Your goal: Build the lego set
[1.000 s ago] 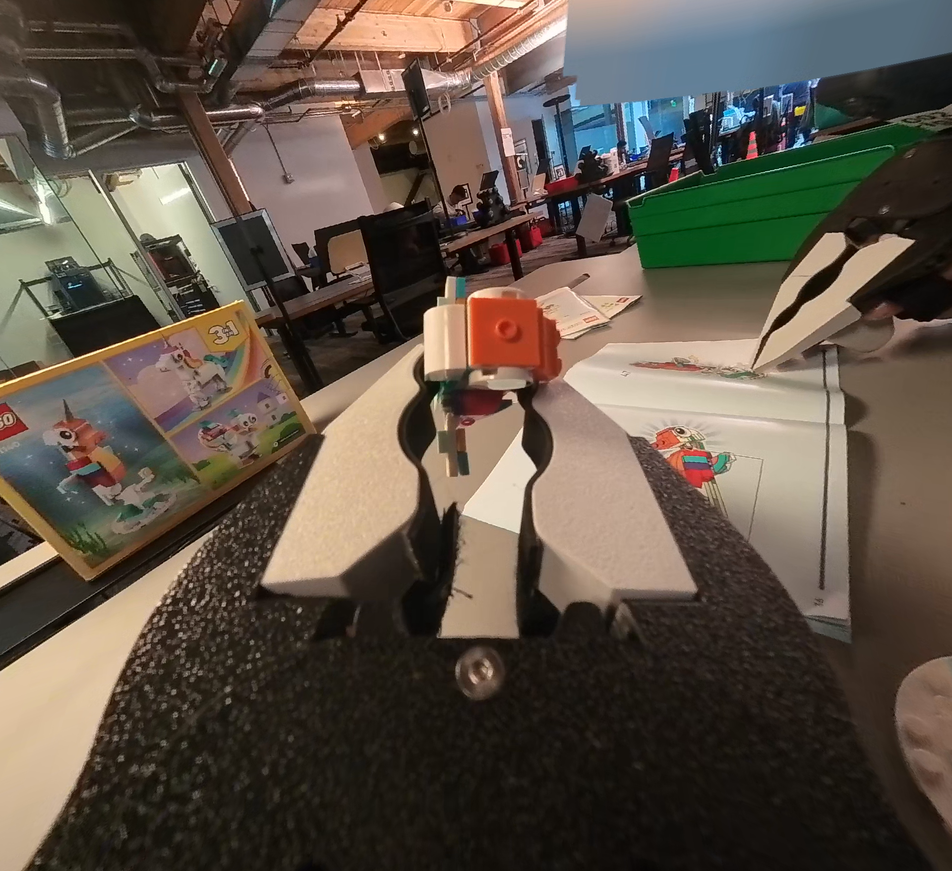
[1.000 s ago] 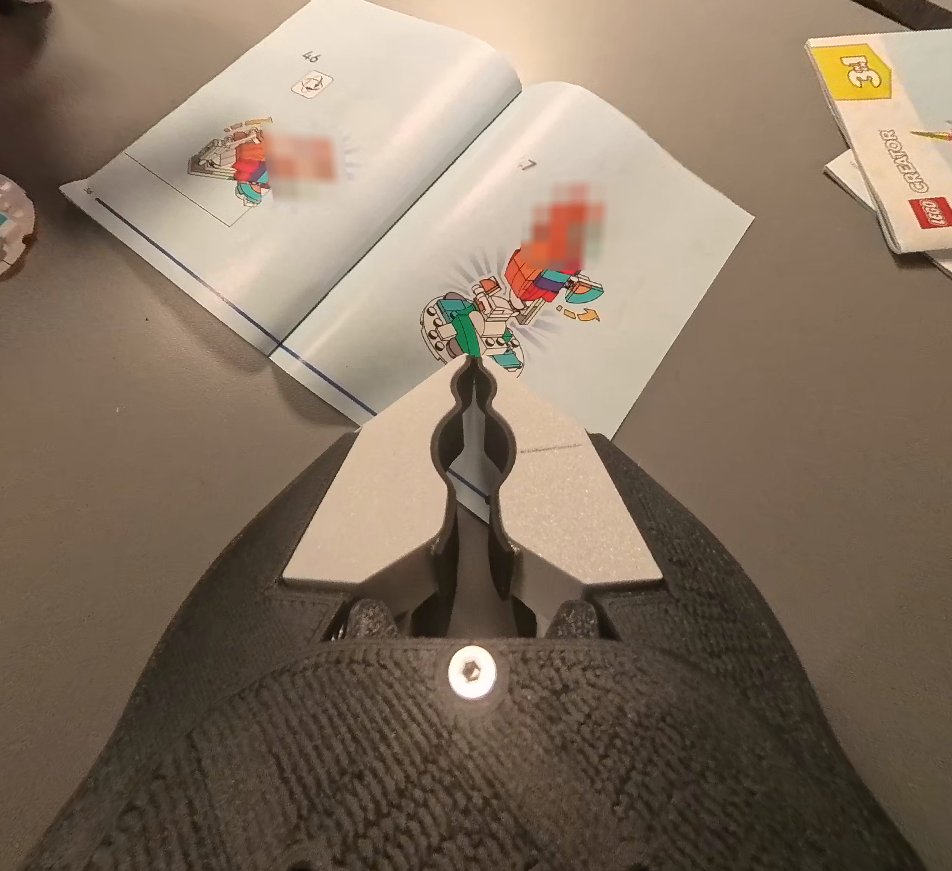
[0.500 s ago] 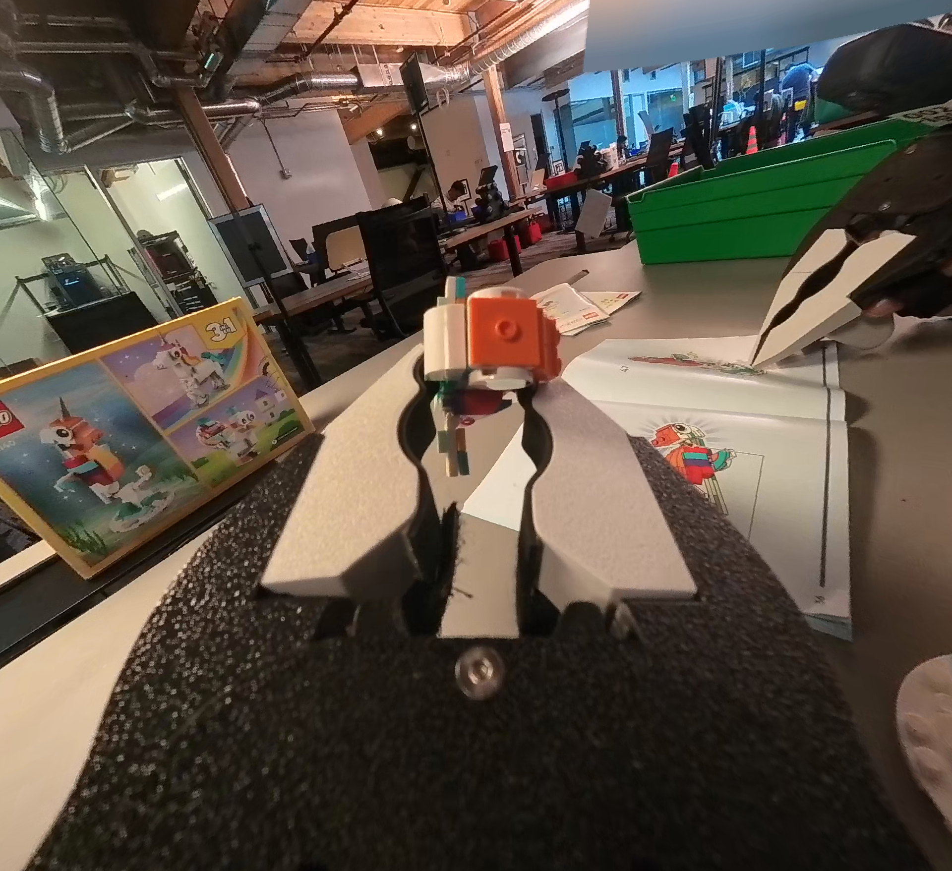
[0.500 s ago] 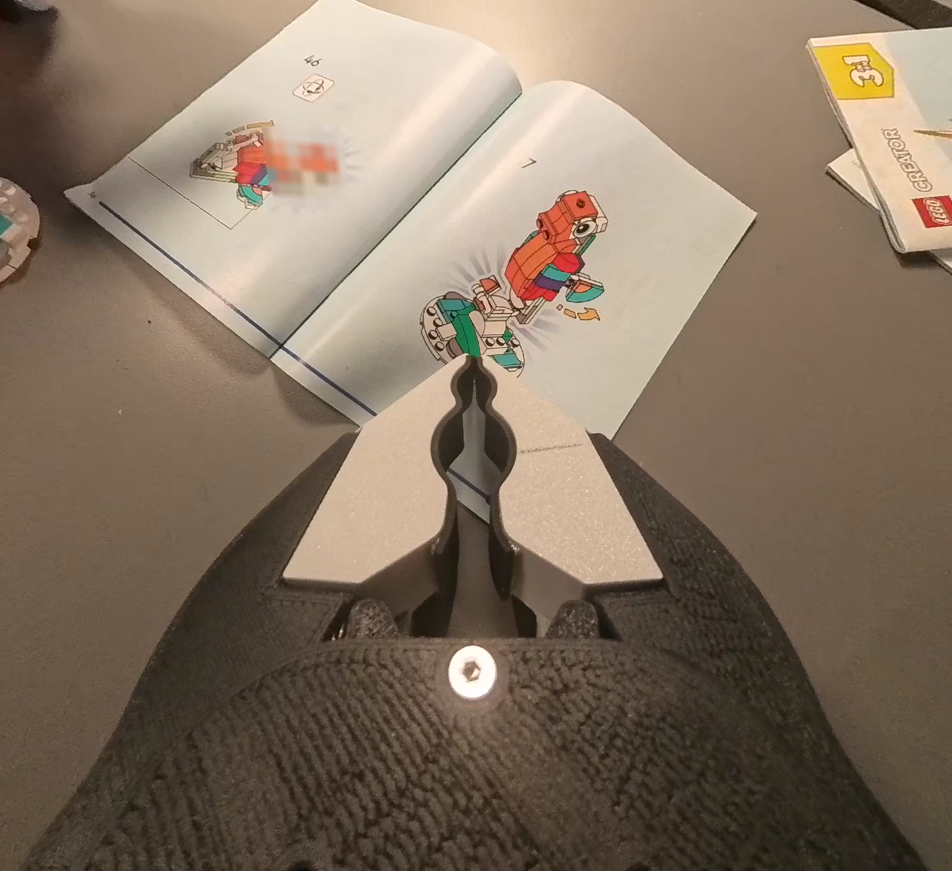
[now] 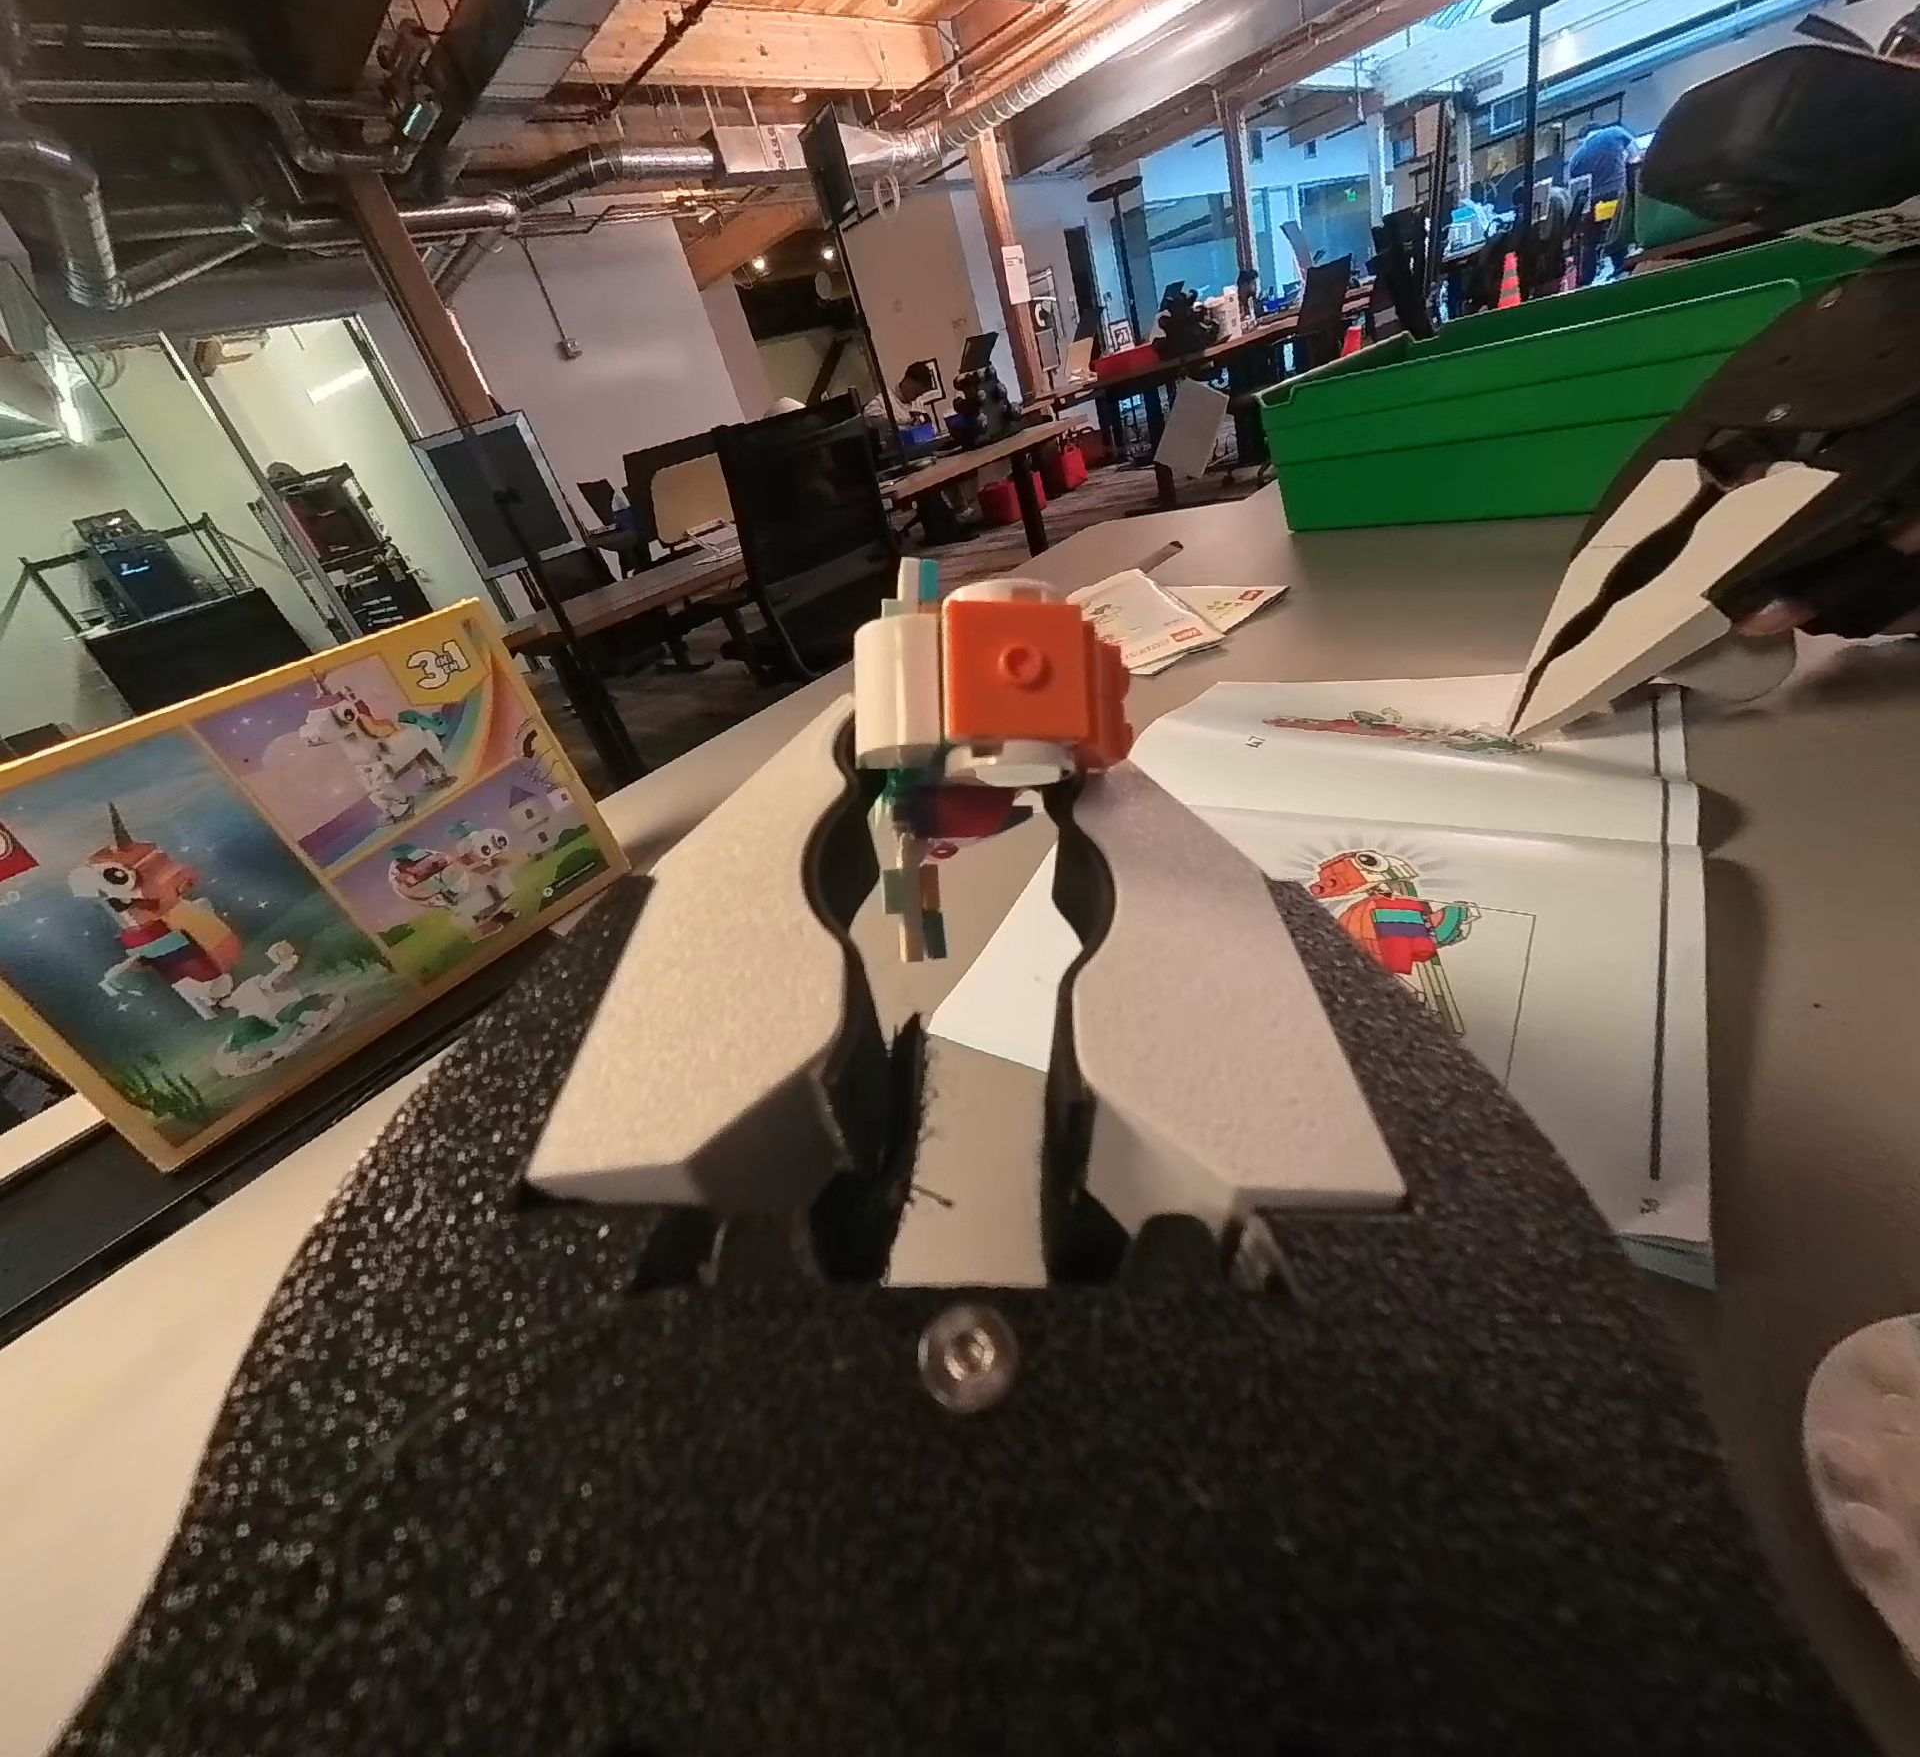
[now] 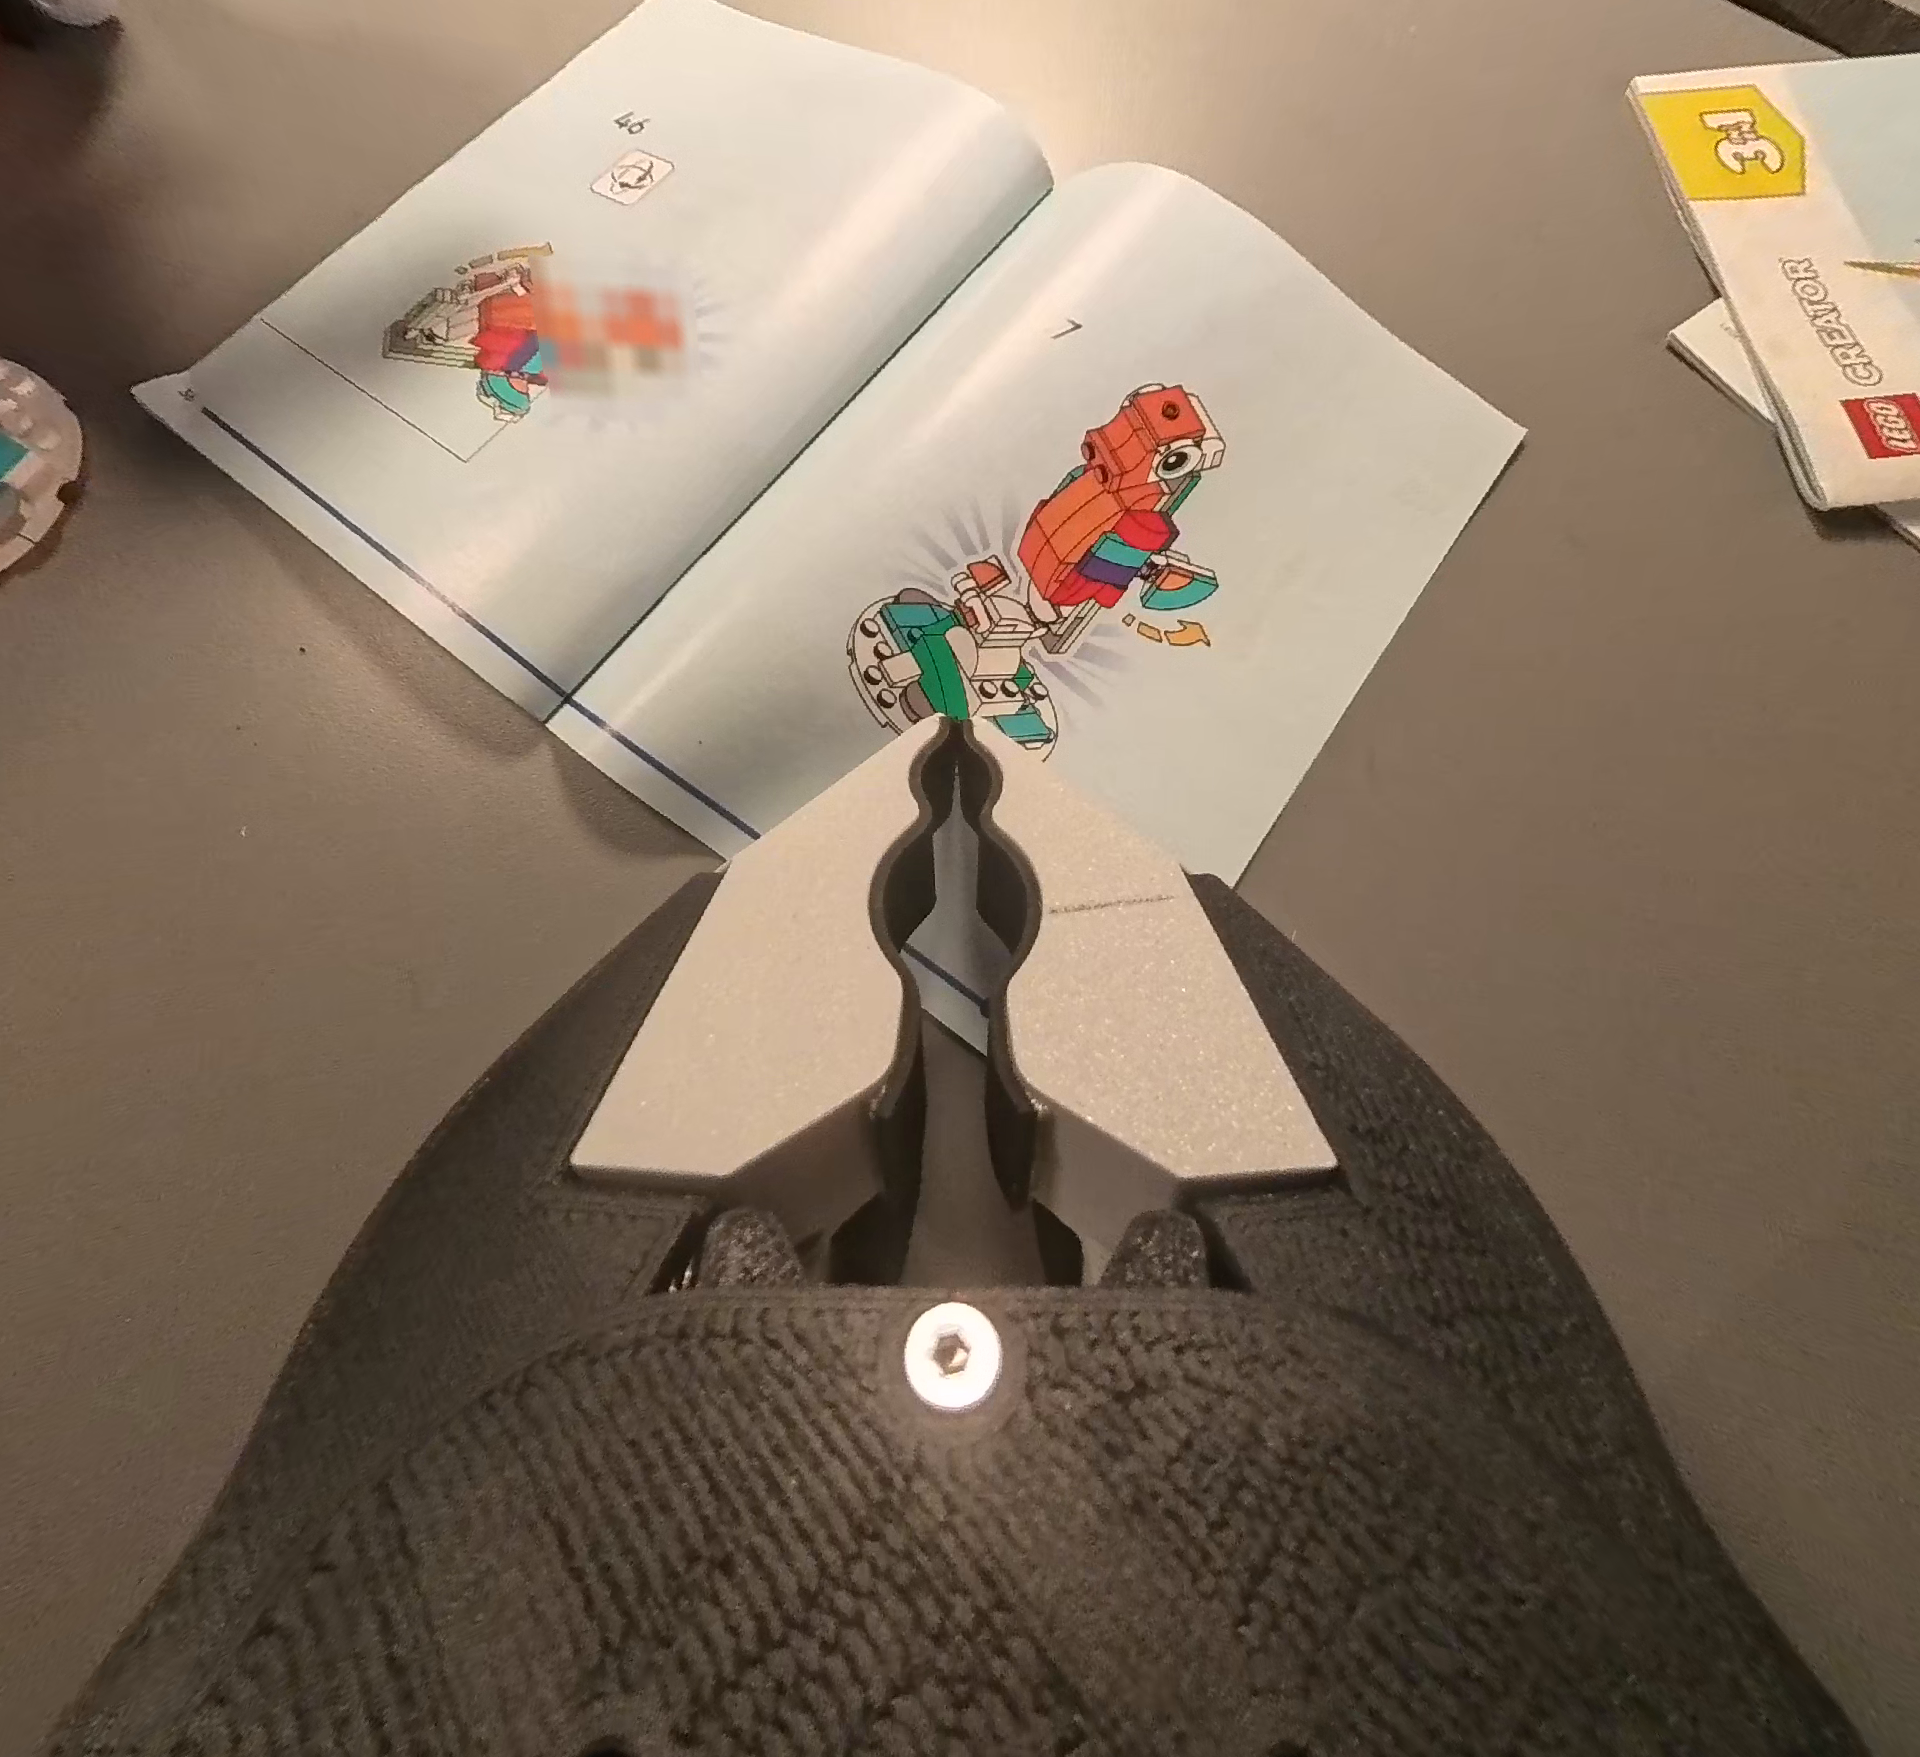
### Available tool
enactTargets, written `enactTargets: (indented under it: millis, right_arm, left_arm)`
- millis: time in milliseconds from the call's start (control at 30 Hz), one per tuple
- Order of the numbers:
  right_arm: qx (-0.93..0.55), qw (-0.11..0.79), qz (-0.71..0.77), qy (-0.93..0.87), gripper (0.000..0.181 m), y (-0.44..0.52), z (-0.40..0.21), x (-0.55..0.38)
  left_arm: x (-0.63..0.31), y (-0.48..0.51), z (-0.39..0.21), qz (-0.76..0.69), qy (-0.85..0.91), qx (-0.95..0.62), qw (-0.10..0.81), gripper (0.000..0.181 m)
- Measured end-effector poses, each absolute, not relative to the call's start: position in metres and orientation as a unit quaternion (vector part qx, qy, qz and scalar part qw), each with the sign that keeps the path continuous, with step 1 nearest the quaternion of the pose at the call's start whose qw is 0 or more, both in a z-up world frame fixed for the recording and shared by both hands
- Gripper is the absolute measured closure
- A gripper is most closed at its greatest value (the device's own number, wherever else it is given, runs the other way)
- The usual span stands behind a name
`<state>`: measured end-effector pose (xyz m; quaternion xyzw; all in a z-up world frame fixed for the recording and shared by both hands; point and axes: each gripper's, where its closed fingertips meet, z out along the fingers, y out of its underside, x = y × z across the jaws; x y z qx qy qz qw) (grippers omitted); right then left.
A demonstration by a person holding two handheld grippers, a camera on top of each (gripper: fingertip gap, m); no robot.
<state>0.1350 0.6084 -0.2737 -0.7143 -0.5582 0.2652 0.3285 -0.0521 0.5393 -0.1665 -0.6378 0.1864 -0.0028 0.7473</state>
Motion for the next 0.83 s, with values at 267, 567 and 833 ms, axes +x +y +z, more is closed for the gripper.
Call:
enactTargets:
  millis: [267, 567, 833]
  right_arm:
    - [-0.714, 0.328, 0.265, -0.558, 0.181, 0.609, -0.274, 0.135]
    - [-0.714, 0.329, 0.265, -0.559, 0.181, 0.609, -0.274, 0.135]
    - [-0.714, 0.329, 0.265, -0.559, 0.181, 0.609, -0.274, 0.135]
  left_arm:
    - [-0.052, 0.539, -0.167, -0.004, 0.187, -0.638, 0.747, 0.154]
    - [-0.052, 0.539, -0.166, -0.005, 0.187, -0.637, 0.748, 0.154]
    - [-0.04, 0.524, -0.149, -0.112, 0.184, -0.593, 0.776, 0.154]
